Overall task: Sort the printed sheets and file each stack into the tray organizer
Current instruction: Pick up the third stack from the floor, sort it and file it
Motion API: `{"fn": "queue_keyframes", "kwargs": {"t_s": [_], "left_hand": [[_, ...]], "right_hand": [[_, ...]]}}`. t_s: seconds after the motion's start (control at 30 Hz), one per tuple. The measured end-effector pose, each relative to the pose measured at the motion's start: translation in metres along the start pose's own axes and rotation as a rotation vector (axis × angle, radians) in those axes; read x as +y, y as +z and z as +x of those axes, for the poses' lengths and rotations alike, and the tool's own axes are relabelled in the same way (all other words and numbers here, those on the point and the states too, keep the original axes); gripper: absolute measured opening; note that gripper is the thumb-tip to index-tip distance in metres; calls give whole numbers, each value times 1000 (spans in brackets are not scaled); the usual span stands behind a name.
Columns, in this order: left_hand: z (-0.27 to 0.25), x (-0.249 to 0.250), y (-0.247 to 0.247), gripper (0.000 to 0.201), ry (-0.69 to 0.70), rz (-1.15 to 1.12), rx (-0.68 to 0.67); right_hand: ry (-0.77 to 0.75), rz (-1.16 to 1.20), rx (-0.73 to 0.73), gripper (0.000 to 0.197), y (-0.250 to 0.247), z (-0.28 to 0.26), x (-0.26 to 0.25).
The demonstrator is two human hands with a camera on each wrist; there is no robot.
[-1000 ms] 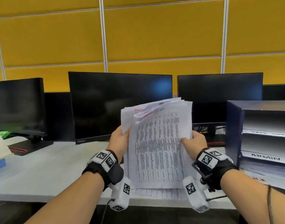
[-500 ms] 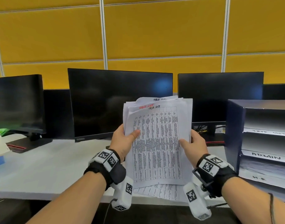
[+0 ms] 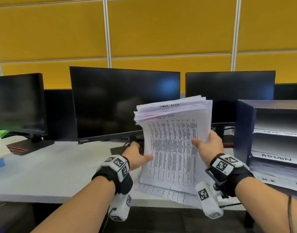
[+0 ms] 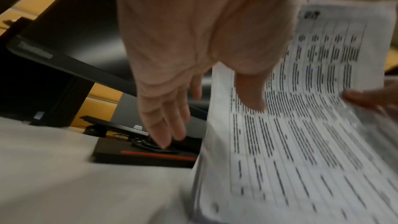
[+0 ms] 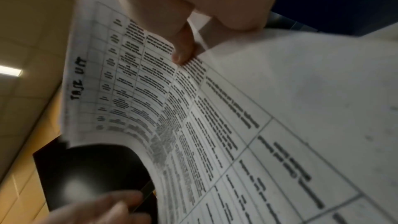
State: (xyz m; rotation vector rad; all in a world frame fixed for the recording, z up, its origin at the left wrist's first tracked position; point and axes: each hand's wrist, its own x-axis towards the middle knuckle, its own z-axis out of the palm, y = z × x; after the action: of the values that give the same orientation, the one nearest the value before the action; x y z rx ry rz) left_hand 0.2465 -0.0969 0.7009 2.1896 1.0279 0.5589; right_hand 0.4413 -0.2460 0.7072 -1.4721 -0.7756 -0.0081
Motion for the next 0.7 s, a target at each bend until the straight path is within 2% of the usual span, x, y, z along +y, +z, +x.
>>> {"fn": "queue_keyframes", "kwargs": {"t_s": [0.07, 0.13, 0.2, 0.27, 0.37, 0.5, 0.53, 0.63, 0.7], "left_hand": [[-4, -6, 8, 96, -24, 247, -205], [-7, -9, 17, 102, -22, 403, -350], [-7, -9, 22, 99, -3, 481, -412], [-5, -8, 21, 87, -22, 554, -443], [0, -11, 17, 58, -78, 658, -403], [6, -12, 20, 72, -153, 718, -331], [6, -11, 23, 70, -152, 707, -317], [8, -11, 28, 45, -168, 574, -249], [9, -14, 23, 31, -181, 334, -155]], "right_hand": [[14, 8, 6, 28, -2, 0, 1], [27, -14, 18, 27, -4, 2, 3], [58, -20, 25, 27, -9, 6, 6], [94, -28, 40, 27, -15, 11, 9], [155, -39, 24, 33, -26, 18, 12], [178, -62, -28, 35, -31, 15, 18], [176, -68, -30, 35, -31, 13, 20], [191, -58, -35, 36, -33, 12, 21], [209, -19, -61, 38, -35, 11, 18]]}}
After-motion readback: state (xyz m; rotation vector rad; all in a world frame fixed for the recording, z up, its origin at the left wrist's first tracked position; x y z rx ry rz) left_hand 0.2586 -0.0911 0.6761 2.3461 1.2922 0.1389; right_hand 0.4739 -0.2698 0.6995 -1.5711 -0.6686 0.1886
